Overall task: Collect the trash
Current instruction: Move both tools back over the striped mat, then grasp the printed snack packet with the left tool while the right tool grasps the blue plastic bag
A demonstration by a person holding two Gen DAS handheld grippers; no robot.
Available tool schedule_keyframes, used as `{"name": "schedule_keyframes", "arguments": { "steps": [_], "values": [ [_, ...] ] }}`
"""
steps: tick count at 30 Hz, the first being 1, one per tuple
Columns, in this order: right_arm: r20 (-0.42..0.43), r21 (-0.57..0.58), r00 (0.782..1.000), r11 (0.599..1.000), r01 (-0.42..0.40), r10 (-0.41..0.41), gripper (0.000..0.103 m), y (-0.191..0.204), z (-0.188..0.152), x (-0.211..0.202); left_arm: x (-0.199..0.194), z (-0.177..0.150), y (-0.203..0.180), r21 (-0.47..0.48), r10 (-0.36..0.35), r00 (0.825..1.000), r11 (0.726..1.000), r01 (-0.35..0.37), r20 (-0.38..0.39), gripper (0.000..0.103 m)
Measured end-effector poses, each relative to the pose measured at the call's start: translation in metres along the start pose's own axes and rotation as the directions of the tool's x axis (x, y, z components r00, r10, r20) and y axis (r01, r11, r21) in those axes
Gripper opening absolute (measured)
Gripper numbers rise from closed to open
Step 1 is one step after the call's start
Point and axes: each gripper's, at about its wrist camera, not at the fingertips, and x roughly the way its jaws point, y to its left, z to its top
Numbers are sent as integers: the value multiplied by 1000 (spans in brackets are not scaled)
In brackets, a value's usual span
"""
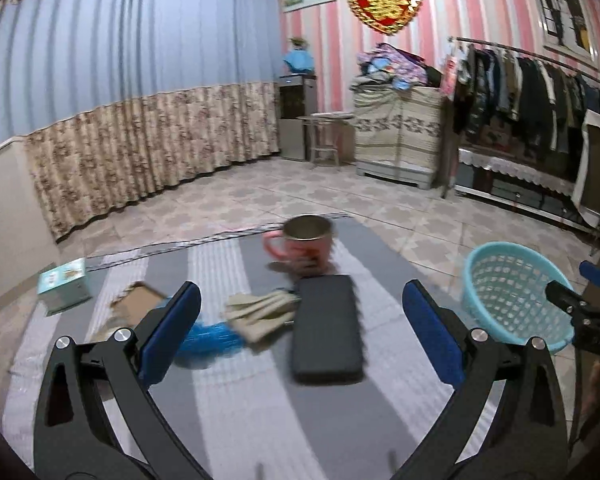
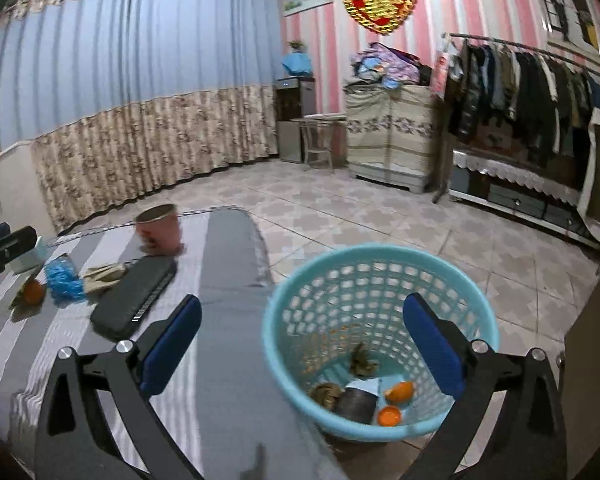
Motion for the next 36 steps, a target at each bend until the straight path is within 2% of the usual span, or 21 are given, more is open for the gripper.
{"name": "schedule_keyframes", "arguments": {
  "steps": [10, 13, 18, 23, 26, 29, 32, 36],
  "values": [
    [-42, -47, 993, 993, -108, 106, 99, 64, -4, 6, -24, -21, 95, -51, 145, 989, 988, -146, -10, 98],
    [-69, -68, 988, 987, -145, 141, 99, 90, -3, 14, -22, -31, 126, -86, 179, 983, 980, -182, -40, 98],
    [-100, -144, 985, 977, -158, 144, 99, 132, -8, 29, -17, -55, 179, -122, 241, 966, 960, -252, -98, 98],
    [-166, -163, 972, 967, -194, 167, 99, 166, -14, 52, -1, -71, 220, -150, 259, 952, 947, -284, -165, 98],
    [-197, -154, 961, 962, -224, 192, 99, 181, -17, 65, 11, -74, 227, -150, 256, 948, 947, -285, -186, 98],
    [-202, -177, 961, 958, -225, 188, 99, 196, -18, 73, 27, -72, 226, -154, 211, 956, 957, -244, -205, 98],
    [-212, -190, 959, 955, -228, 187, 99, 206, -16, 82, 48, -72, 214, -119, 174, 956, 971, -206, -237, 98],
    [-220, -206, 959, 953, -223, 177, 99, 214, -14, 91, 67, -70, 196, -73, 142, 960, 984, -164, -243, 97]
  ]
}}
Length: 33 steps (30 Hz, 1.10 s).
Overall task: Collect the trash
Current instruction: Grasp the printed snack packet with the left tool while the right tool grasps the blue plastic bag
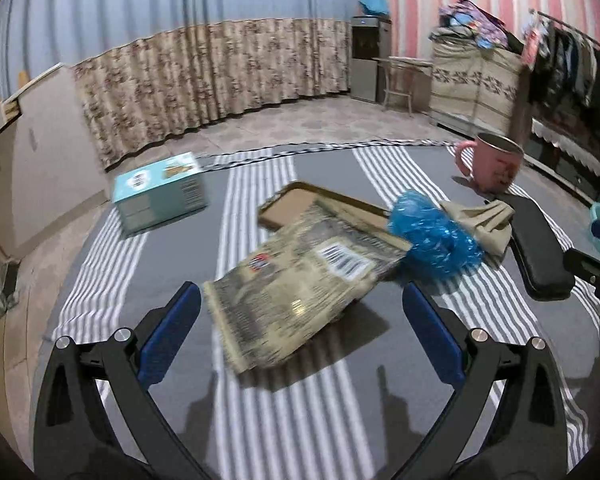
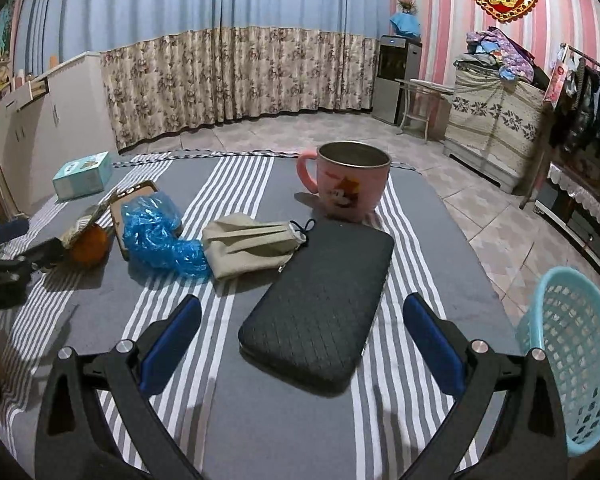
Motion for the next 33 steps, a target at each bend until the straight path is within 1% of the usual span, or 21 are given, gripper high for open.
{"name": "schedule_keyframes", "arguments": {
  "steps": [2, 4, 5, 6, 7, 8, 9, 11, 13, 14, 15, 16, 18, 21, 23, 25, 26, 27, 31, 32, 33],
  "values": [
    [-9, 7, 1000, 1000, -1, 1, 99, -1, 1, 3, 9, 2, -5, 14, -11, 1000, 1000, 12, -18, 97],
    [-19, 19, 1000, 1000, -8, 8, 99, -2, 1, 6, 16, 3, -6, 11, -17, 999, 1000, 17, -35, 89],
    [-21, 21, 1000, 1000, -12, 12, 99, -1, 1, 8, 19, 4, -4, 2, -27, 999, 1000, 27, -46, 81],
    [-24, 21, 1000, 1000, -16, 16, 98, 0, 1, 9, 21, 4, -1, -16, -42, 998, 999, 41, -54, 75],
    [-28, 22, 999, 999, -23, 24, 98, 1, 0, 10, 21, 4, 2, -30, -48, 997, 998, 47, -56, 72],
    [-29, 23, 999, 999, -29, 30, 99, 2, 0, 11, 21, 4, 5, -38, -49, 997, 998, 47, -58, 64],
    [-30, 24, 999, 999, -36, 37, 98, 4, 1, 11, 21, 4, 8, -43, -48, 997, 998, 46, -59, 53],
    [-27, 20, 999, 999, -45, 45, 98, 10, 4, 12, 15, 3, 15, -55, -66, 996, 996, 63, -57, 45],
    [-22, 9, 998, 999, -52, 52, 98, 17, 7, 12, 9, 3, 19, -55, -63, 997, 997, 61, -39, 43],
    [-21, 4, 998, 999, -54, 54, 98, 19, 9, 13, 5, 3, 21, -50, -57, 998, 997, 55, -30, 37],
    [-20, -1, 998, 998, -58, 58, 99, 24, 11, 14, 3, 2, 24, -48, -50, 998, 998, 49, -25, 29],
    [-21, -4, 998, 998, -63, 63, 98, 27, 12, 15, 3, 2, 29, -53, -52, 998, 997, 50, -28, 25],
    [-25, -12, 997, 997, -78, 78, 98, 39, 15, 19, 2, 2, 39, -74, -60, 998, 996, 58, -32, 21],
    [-31, -30, 995, 995, -96, 95, 98, 57, 19, 27, -2, 3, 51, -77, -47, 999, 996, 45, -23, 14],
    [-40, -46, 994, 993, -106, 104, 97, 69, 21, 33, -7, 4, 59, -79, -40, 999, 996, 39, -13, 11],
    [-50, -63, 992, 991, -116, 113, 90, 79, 24, 40, -11, 6, 66, -83, -35, 999, 996, 34, -10, 9],
    [-62, -71, 991, 989, -126, 122, 83, 86, 26, 45, -12, 6, 69, -85, -31, 999, 996, 30, -10, 8],
    [-72, -72, 989, 988, -133, 128, 79, 90, 27, 49, -14, 6, 73, -94, -23, 1000, 995, 23, -5, 7],
    [-99, -82, 984, 985, -155, 147, 73, 104, 28, 64, -14, 4, 86, -128, -24, 1000, 991, 23, -6, 7],
    [-110, -90, 983, 983, -160, 150, 65, 108, 27, 68, -14, 3, 87, -131, -22, 1000, 991, 21, -8, 7],
    [-125, -97, 980, 981, -169, 156, 52, 111, 26, 72, -15, 3, 88, -132, -21, 1000, 991, 20, -8, 7]
  ]
}}
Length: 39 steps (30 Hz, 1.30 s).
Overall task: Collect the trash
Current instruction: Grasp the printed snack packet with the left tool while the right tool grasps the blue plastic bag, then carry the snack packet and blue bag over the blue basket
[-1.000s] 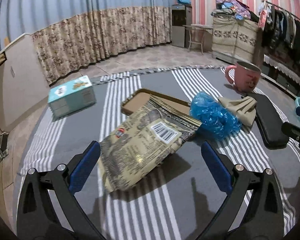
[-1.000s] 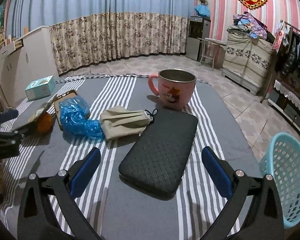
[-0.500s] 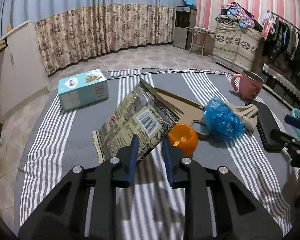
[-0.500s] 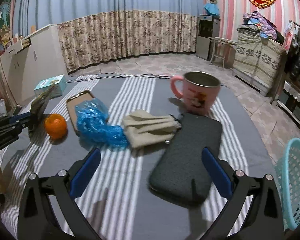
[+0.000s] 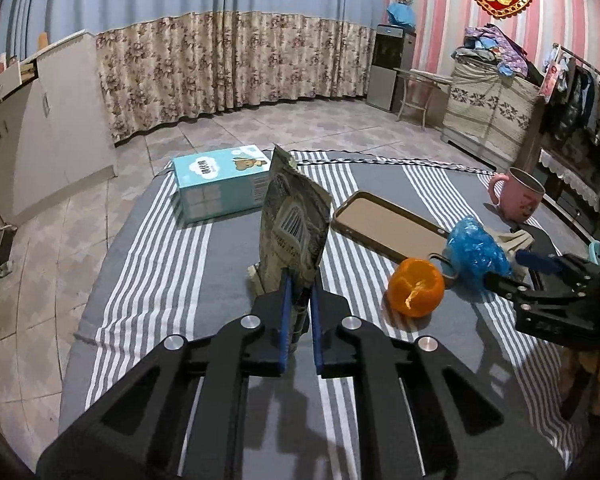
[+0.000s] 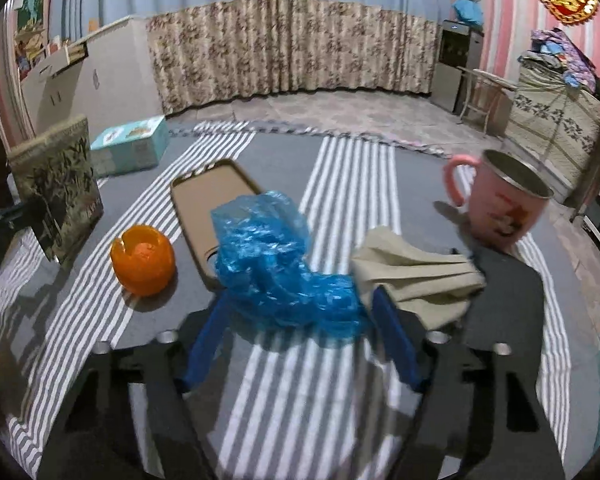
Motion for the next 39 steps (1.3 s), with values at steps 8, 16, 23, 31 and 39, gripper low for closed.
{"name": "schedule_keyframes", "arguments": {
  "steps": [8, 16, 23, 31, 39],
  "values": [
    [52, 20, 995, 996, -83, 82, 22, -7, 2, -24, -12, 6, -7, 15, 20, 999, 1000, -20, 32, 2],
    [171, 61, 982, 994, -94, 82, 21, -45, -2, -97, -45, 19, -46, 64, -5, 995, 998, -1, 102, 2],
    [228, 170, 974, 985, -34, -5, 21, -106, -30, -157, -72, 23, -121, 155, -92, 984, 986, 67, 156, 2],
    [246, 287, 949, 950, 126, -200, 21, -183, -80, -219, -85, 15, -220, 241, -243, 956, 950, 200, 162, 2],
    [232, 437, 913, 874, 212, -337, 21, -261, -130, -258, -92, 0, -328, 352, -396, 909, 875, 331, 130, 2]
  ]
}}
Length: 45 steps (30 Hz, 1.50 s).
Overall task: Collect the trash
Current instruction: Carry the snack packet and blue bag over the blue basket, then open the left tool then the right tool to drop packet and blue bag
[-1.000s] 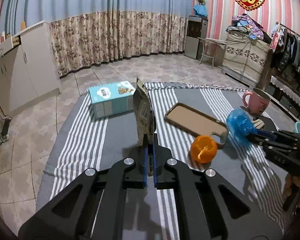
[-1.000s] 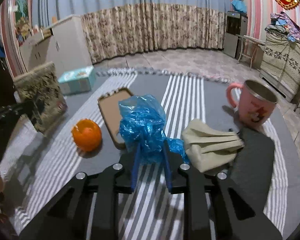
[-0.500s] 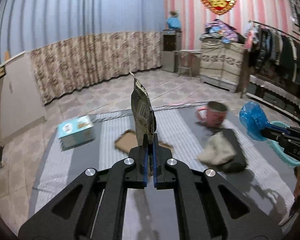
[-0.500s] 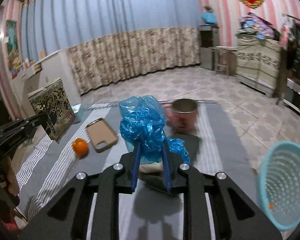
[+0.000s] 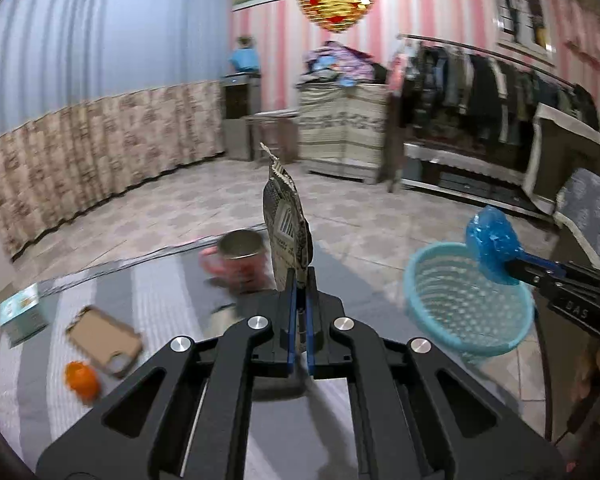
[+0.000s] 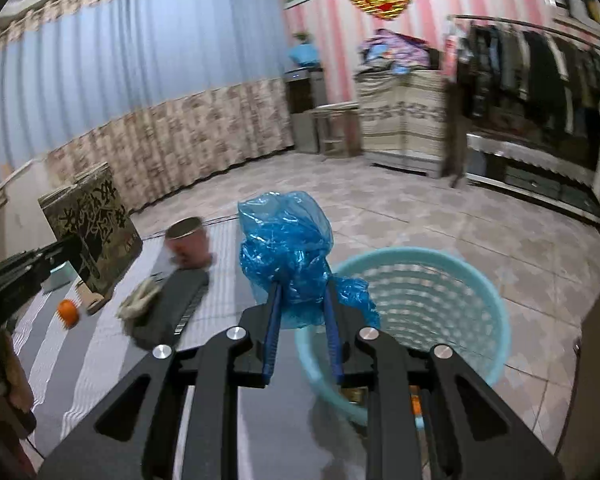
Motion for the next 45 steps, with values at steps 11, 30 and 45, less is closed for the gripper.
{"name": "schedule_keyframes", "arguments": {
  "steps": [11, 30, 45],
  "values": [
    [8, 94, 996, 991, 93, -94, 21, -73, -6, 8, 50, 7, -78, 47, -131, 990, 990, 133, -45, 2],
    [-35, 125, 989, 982, 144, -141, 21, -131, 5, 36, 126, 9, -155, 78, -262, 957, 959, 272, -123, 2],
    [-83, 126, 987, 981, 150, -140, 21, -134, -6, 56, 143, 9, -147, 92, -161, 977, 980, 175, -139, 73]
  ]
}}
